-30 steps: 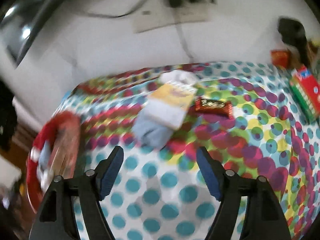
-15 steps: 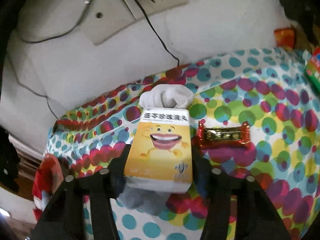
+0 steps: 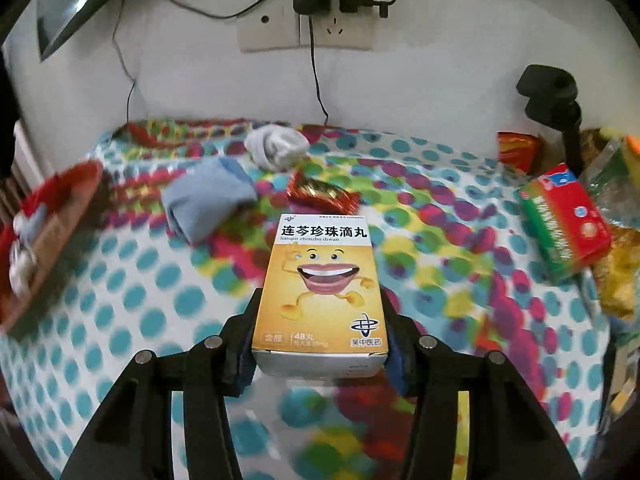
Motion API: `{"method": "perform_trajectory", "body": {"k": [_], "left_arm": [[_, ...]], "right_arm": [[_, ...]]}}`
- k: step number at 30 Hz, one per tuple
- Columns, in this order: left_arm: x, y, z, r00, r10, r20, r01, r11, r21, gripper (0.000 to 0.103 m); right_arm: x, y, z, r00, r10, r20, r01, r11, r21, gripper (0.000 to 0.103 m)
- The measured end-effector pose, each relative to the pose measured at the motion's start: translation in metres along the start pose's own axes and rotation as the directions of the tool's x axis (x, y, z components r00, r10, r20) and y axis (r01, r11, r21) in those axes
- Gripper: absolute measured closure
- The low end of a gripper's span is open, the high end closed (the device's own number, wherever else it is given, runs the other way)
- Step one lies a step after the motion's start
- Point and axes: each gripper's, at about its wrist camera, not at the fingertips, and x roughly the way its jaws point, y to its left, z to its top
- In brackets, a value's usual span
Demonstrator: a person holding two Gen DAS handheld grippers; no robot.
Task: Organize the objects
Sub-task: 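Grasp the yellow medicine box with the right tool while the left tool reaches the light blue sock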
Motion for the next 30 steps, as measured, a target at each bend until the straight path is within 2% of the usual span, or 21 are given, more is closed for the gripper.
{"method": "perform_trajectory", "body": {"k": [1, 2, 3, 6, 8, 11, 14, 15, 18, 20, 22, 23, 25, 28, 29, 30], "left_arm": [[-0.002, -0.015, 0.008, 0.999, -0.046, 0.000, 0.046, 0.999, 0.017, 0.035], [-0.003, -0.028, 0.016, 0.996, -0.085, 0.000, 0.085, 0.996, 0.026, 0.033], [-0.004, -0.047, 0.025, 0.991, -0.137, 0.001, 0.137, 0.989, 0.048, 0.033], [0.002, -0.093, 0.046, 0.974, -0.225, -0.015, 0.225, 0.969, 0.101, 0.032], [0.014, -0.127, 0.058, 0.951, -0.303, -0.056, 0.308, 0.941, 0.137, 0.030], [0.047, -0.173, 0.074, 0.892, -0.413, -0.183, 0.436, 0.892, 0.115, 0.030], [0.081, -0.208, 0.081, 0.850, -0.442, -0.286, 0.475, 0.878, 0.057, 0.030], [0.092, -0.218, 0.084, 0.842, -0.444, -0.306, 0.479, 0.877, 0.047, 0.030], [0.117, -0.248, 0.088, 0.837, -0.416, -0.354, 0.463, 0.885, 0.054, 0.030], [0.127, -0.266, 0.090, 0.833, -0.412, -0.370, 0.469, 0.880, 0.077, 0.030], [0.130, -0.280, 0.092, 0.836, -0.405, -0.371, 0.472, 0.874, 0.111, 0.030], [0.134, -0.284, 0.093, 0.831, -0.410, -0.377, 0.480, 0.870, 0.113, 0.030], [0.144, -0.292, 0.092, 0.834, -0.403, -0.377, 0.474, 0.873, 0.116, 0.030], [0.166, -0.302, 0.081, 0.829, -0.382, -0.409, 0.462, 0.880, 0.114, 0.030], [0.171, -0.303, 0.077, 0.819, -0.388, -0.422, 0.467, 0.878, 0.100, 0.028], [0.173, -0.302, 0.074, 0.820, -0.404, -0.406, 0.472, 0.878, 0.078, 0.027]], "right_arm": [[0.001, -0.003, -0.002, 1.000, 0.002, -0.007, -0.002, 1.000, -0.010, 0.054], [0.002, -0.005, -0.004, 1.000, -0.003, -0.007, 0.003, 1.000, -0.019, 0.054], [0.003, -0.005, -0.005, 1.000, -0.006, -0.006, 0.006, 1.000, -0.021, 0.054], [0.006, -0.013, -0.009, 1.000, 0.010, -0.003, -0.010, 1.000, 0.004, 0.054], [0.010, -0.015, -0.009, 1.000, 0.015, -0.018, -0.015, 1.000, 0.017, 0.054], [0.014, -0.019, -0.009, 0.999, 0.040, -0.034, -0.038, 0.998, 0.043, 0.054], [0.017, -0.021, -0.009, 0.998, 0.045, -0.044, -0.042, 0.997, 0.067, 0.054], [0.017, -0.020, -0.010, 0.998, 0.041, -0.045, -0.038, 0.997, 0.065, 0.054], [0.019, -0.015, -0.010, 0.998, 0.023, -0.052, -0.020, 0.999, 0.048, 0.052], [0.019, -0.012, -0.010, 0.998, 0.009, -0.057, -0.008, 0.999, 0.034, 0.051], [0.019, -0.012, -0.010, 0.998, 0.015, -0.059, -0.013, 0.999, 0.032, 0.048], [0.019, -0.012, -0.010, 0.998, 0.017, -0.058, -0.015, 0.999, 0.034, 0.048], [0.020, -0.012, -0.010, 0.998, 0.026, -0.058, -0.024, 0.999, 0.041, 0.046], [0.020, -0.012, -0.010, 0.998, 0.022, -0.058, -0.020, 0.999, 0.042, 0.045], [0.020, -0.011, -0.010, 0.998, 0.019, -0.060, -0.017, 0.999, 0.040, 0.045], [0.020, -0.011, -0.010, 0.998, 0.018, -0.060, -0.016, 0.999, 0.041, 0.045]]}}
